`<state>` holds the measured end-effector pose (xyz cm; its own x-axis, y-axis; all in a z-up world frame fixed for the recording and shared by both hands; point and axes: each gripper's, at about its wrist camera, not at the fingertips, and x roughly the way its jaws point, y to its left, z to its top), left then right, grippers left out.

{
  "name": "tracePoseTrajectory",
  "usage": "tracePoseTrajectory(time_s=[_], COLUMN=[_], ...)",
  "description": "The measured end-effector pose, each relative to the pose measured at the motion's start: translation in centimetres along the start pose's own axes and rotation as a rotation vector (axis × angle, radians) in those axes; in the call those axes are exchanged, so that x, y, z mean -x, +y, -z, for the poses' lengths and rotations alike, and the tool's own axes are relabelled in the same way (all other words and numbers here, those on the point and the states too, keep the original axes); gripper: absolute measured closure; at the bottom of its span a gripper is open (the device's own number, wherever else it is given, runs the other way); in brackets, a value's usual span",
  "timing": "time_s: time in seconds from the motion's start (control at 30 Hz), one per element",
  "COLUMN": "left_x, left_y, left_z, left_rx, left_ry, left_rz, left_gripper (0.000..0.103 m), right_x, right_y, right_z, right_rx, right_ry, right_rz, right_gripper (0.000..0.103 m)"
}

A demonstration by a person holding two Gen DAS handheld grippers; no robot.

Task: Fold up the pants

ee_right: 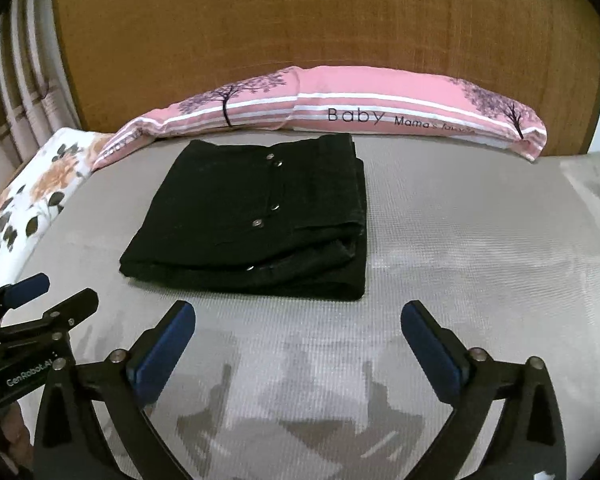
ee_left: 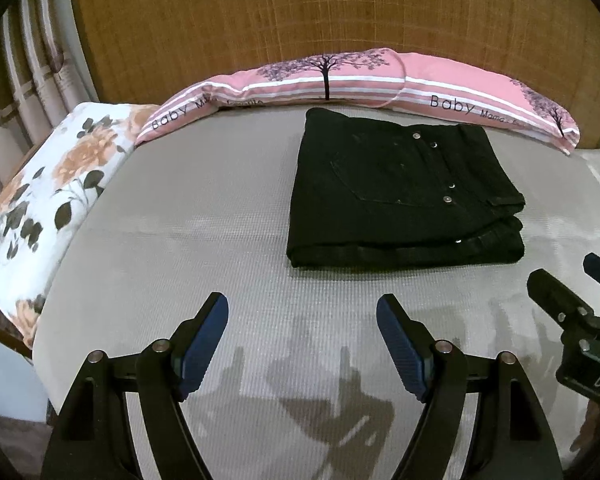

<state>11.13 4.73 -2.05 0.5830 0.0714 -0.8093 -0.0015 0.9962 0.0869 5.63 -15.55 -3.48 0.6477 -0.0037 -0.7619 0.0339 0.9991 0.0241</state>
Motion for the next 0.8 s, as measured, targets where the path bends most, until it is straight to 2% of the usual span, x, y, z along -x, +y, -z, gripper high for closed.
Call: tracePoseTrajectory(time_s=[0.47, 0.8], left_x=[1.4, 1.4], left_y=[-0.2, -0.3], left_z=[0.8, 1.0], left_rx=[0.012, 0.018], left_ry=[-0.015, -0.015], left_rz=[-0.008, -0.019], left_gripper=[0.026, 0.026], right_x=[1.9, 1.8], right_y=[0.6, 0.8], right_z=[1.4, 1.7], right_rx=[0.01, 0.017], right_ry=[-0.018, 0.002], right_rz=[0.008, 0.006], right_gripper=[0.001, 0.001])
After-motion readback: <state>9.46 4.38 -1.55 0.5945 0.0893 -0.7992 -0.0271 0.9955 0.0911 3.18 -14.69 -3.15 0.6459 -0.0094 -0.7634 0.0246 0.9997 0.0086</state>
